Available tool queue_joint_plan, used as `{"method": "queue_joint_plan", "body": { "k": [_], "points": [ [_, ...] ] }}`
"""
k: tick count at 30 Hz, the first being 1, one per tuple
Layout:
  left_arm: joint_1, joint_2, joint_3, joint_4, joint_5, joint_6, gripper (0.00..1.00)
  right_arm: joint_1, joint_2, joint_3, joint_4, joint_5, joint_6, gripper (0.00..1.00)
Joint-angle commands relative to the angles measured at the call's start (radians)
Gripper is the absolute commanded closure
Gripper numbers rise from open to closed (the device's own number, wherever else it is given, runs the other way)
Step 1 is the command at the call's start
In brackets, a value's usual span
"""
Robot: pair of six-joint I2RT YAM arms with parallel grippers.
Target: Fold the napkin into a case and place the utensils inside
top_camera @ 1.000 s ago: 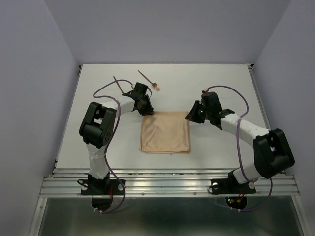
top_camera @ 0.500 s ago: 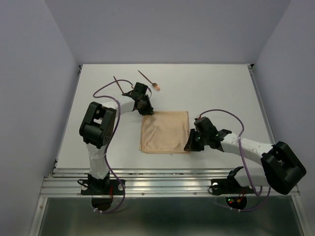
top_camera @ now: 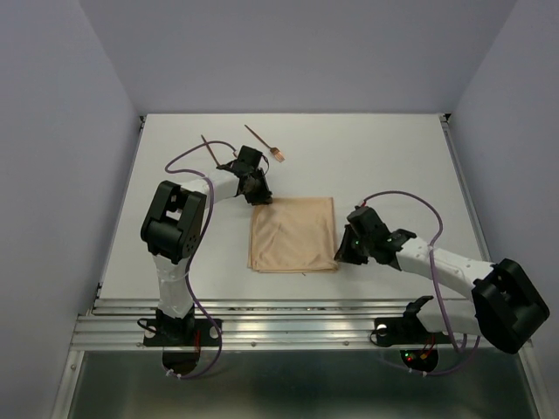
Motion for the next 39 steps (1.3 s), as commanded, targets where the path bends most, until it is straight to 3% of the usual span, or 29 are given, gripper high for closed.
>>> {"method": "queue_joint_plan", "body": {
  "k": [1,6,16,28,32,35,39],
  "points": [
    [0.005,0.014,-0.001,-0.107,-0.045,0.049,0.71,-0.001,-0.022,0.115,-0.009,0.175,-0.010,0.83],
    [0.005,0.000,-0.009,-0.110,-0.040,0.060,0.71,-0.001,0.173,0.299,-0.009,0.244,-0.087,0.83],
    [0.005,-0.030,-0.031,-0.106,-0.029,0.065,0.71,-0.041,0.463,0.486,-0.085,0.350,-0.124,0.87],
    [0.005,-0.099,-0.017,-0.124,-0.031,0.085,0.70,-0.059,0.460,0.497,-0.082,0.386,-0.173,0.86],
    [0.003,-0.136,0.014,-0.152,-0.035,0.095,0.65,-0.059,0.416,0.531,-0.078,0.355,-0.213,0.86],
    [0.002,-0.179,0.026,-0.167,-0.017,0.114,0.62,-0.026,0.354,0.557,-0.070,0.286,-0.247,0.80],
    [0.009,-0.224,0.043,-0.209,-0.020,0.137,0.59,0.060,0.313,0.577,-0.116,0.307,-0.253,0.72]
  ]
}}
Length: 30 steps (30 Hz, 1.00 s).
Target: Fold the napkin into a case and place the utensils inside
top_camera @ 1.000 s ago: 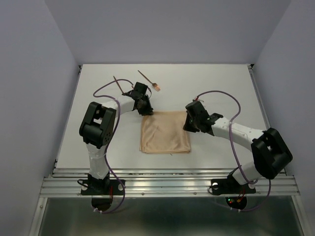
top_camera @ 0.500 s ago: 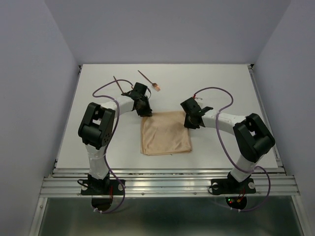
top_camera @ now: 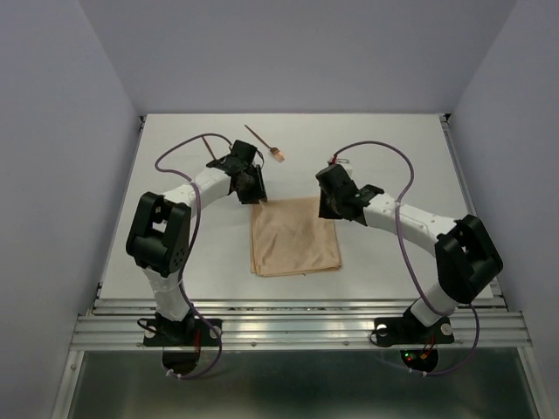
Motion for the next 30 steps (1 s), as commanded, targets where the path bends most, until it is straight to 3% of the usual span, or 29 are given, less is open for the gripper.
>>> {"method": "queue_joint_plan", "body": {
  "k": [1,4,7,12,19,30],
  "points": [
    [0.018,-0.110,0.048,-0.064,0.010,0.049,0.58,0.106,-0.078,0.054,-0.021,0.000,-0.028,0.69],
    [0.078,-0.158,0.034,-0.068,0.062,0.053,0.58,0.178,-0.087,0.049,-0.023,0.020,-0.014,0.53],
    [0.119,-0.197,0.046,-0.114,0.015,0.071,0.57,0.277,-0.053,0.080,-0.035,0.053,-0.009,0.45],
    [0.234,-0.256,0.041,-0.177,-0.041,0.088,0.55,0.451,0.052,0.198,-0.040,0.103,-0.043,0.46],
    [0.345,-0.319,-0.034,-0.173,-0.016,0.115,0.54,0.584,0.267,0.367,-0.104,0.149,-0.061,0.46],
    [0.369,-0.339,-0.080,-0.157,-0.004,0.134,0.54,0.612,0.388,0.410,-0.112,0.104,-0.057,0.50]
  ]
}}
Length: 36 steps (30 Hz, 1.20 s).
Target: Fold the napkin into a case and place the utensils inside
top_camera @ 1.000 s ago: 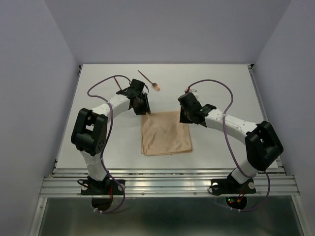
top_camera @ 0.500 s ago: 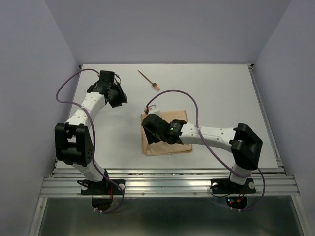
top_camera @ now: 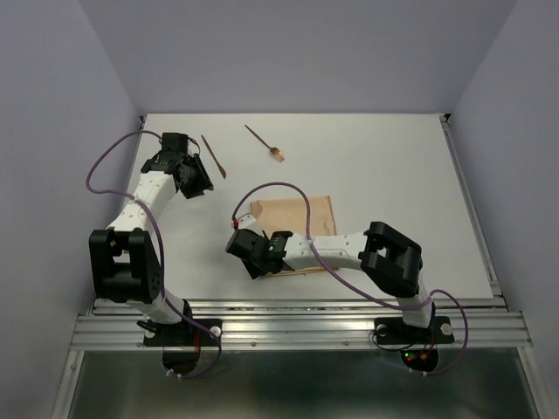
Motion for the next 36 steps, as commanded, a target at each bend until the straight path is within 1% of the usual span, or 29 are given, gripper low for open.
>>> {"method": "queue_joint_plan", "body": {
  "k": [1,8,13,17,18,21,22,24,25,30,36],
  "points": [
    [0.003,-0.040,-0.012,0.003,0.004,0.026,0.54,0.009,0.014,0.057,-0.011,0.012,0.001,0.50],
    [0.003,-0.045,-0.030,0.017,0.012,0.025,0.55,0.018,0.031,0.051,-0.023,0.016,0.018,0.53],
    [0.003,-0.048,-0.039,0.022,0.018,0.023,0.55,0.018,0.020,0.043,-0.025,0.035,0.045,0.65],
    [0.003,-0.046,-0.046,0.026,0.027,0.022,0.55,0.018,0.018,0.048,-0.025,0.042,0.050,0.71],
    [0.003,-0.049,-0.047,0.028,0.029,0.022,0.55,0.018,0.018,0.048,-0.025,0.044,0.050,0.74],
    [0.003,-0.051,-0.052,0.031,0.030,0.023,0.55,0.018,0.017,0.048,-0.029,0.050,0.051,0.80],
    [0.003,-0.049,-0.052,0.031,0.030,0.023,0.55,0.018,0.017,0.048,-0.029,0.055,0.054,0.87],
    [0.003,-0.051,-0.053,0.031,0.030,0.023,0.55,0.018,0.005,0.043,-0.029,0.065,0.057,0.94],
    [0.003,-0.049,-0.055,0.032,0.030,0.023,0.55,0.018,-0.001,0.045,-0.028,0.070,0.059,0.99],
    [0.003,-0.052,-0.055,0.033,0.032,0.022,0.55,0.018,-0.058,0.034,-0.023,0.139,0.051,0.99],
    [0.003,-0.051,-0.053,0.034,0.033,0.020,0.55,0.009,-0.120,0.016,-0.008,0.182,0.042,0.99]
  ]
}}
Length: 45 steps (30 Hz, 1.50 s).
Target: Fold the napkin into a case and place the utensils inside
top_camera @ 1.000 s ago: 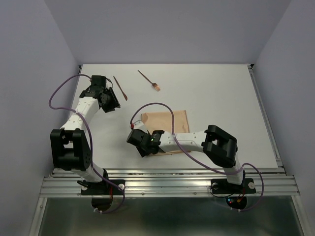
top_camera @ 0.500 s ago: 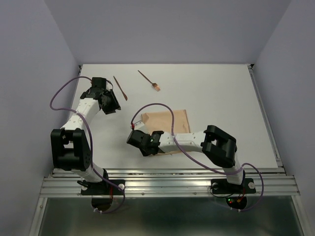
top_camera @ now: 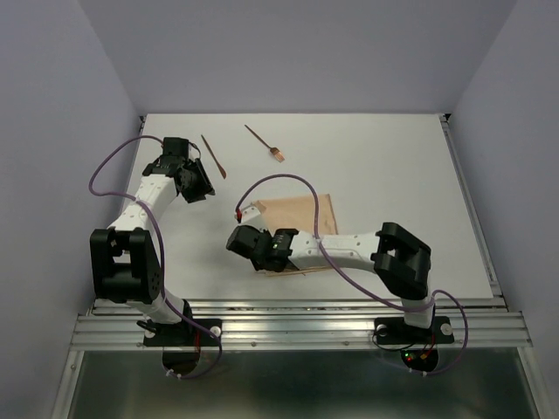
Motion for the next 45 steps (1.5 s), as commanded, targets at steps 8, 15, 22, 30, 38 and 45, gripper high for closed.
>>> {"method": "queue_joint_plan", "body": {
  "k": [8,15,22,30,38,45],
  "points": [
    [0.003,-0.044,-0.014,0.014,0.015,0.015,0.56,-0.087,-0.142,-0.032,0.058,0.078,-0.001,0.99],
    [0.003,-0.050,-0.021,0.014,0.017,0.015,0.56,-0.221,-0.190,-0.099,0.138,0.040,-0.024,0.99],
    [0.003,-0.053,-0.031,0.017,0.026,0.015,0.56,-0.317,-0.158,-0.105,0.164,0.041,-0.047,0.99],
    [0.003,-0.053,-0.032,0.015,0.021,0.018,0.56,-0.362,-0.191,-0.128,0.216,-0.139,-0.093,0.99],
    [0.003,-0.050,-0.027,0.011,0.011,0.012,0.56,-0.230,-0.234,-0.167,0.200,-0.237,-0.141,0.62],
    [0.003,-0.041,-0.029,0.011,0.006,0.009,0.56,-0.081,-0.159,-0.141,0.135,-0.152,-0.162,0.61]
  ]
}}
